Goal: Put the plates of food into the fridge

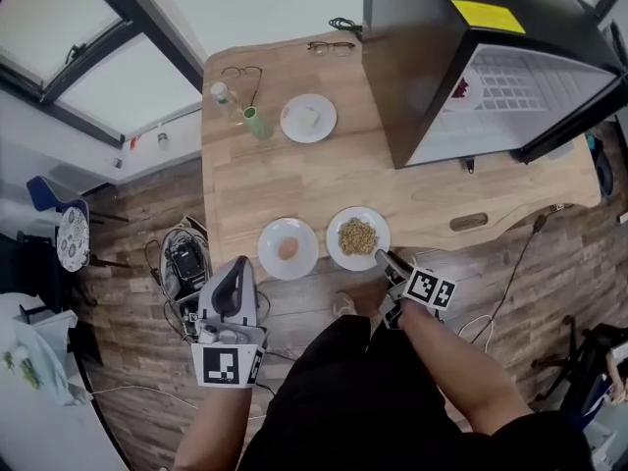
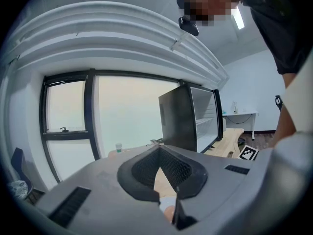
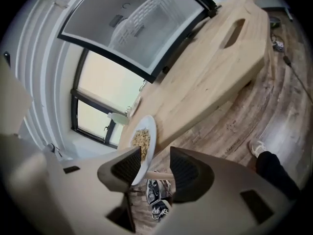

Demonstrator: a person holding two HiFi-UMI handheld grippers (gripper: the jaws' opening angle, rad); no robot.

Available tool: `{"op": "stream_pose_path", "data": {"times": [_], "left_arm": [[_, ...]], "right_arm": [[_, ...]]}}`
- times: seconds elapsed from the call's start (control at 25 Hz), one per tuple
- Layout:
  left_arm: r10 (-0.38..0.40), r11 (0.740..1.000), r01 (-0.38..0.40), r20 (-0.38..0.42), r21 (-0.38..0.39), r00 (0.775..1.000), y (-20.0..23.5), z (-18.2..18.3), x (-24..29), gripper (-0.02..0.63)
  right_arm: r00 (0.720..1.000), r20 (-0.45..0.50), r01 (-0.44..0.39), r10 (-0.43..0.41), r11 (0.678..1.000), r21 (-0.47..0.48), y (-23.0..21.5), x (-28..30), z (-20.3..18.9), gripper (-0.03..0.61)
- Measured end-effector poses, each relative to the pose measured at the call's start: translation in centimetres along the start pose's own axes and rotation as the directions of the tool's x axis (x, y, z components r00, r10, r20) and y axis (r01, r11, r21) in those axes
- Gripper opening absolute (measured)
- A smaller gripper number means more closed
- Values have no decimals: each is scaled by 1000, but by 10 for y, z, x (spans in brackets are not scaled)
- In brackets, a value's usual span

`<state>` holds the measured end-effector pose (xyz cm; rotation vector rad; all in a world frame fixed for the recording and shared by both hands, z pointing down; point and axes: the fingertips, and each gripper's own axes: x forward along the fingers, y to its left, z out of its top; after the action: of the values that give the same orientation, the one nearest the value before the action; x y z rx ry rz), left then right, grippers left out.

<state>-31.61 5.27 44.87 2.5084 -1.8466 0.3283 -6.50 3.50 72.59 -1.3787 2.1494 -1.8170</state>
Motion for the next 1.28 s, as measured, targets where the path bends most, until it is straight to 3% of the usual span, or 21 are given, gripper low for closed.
{"op": "stream_pose_path", "data": {"times": [0.24,0.32,0.48,0.76,1.28], "left_arm": [[24,1000,-24,-26,8,999,3,-3,-4,5],[27,1000,-27,-31,7,999,2,-4,-2,5],[17,1000,-17,-29,2,999,-2,2,7,5],[-16,1000,16,0,-1,1000,-18,15,24,4],[-129,992,129,80,7,988,-64,51,71,5]], "right_arm": [[999,-27,-40,44,992,117,-1,10,-9,157],[997,-29,-66,70,992,112,7,12,-8,78],[993,-1,-114,114,988,104,25,10,4,32],[989,30,-145,143,981,129,28,-15,29,31],[974,168,-168,151,981,93,36,-79,113,31]]}}
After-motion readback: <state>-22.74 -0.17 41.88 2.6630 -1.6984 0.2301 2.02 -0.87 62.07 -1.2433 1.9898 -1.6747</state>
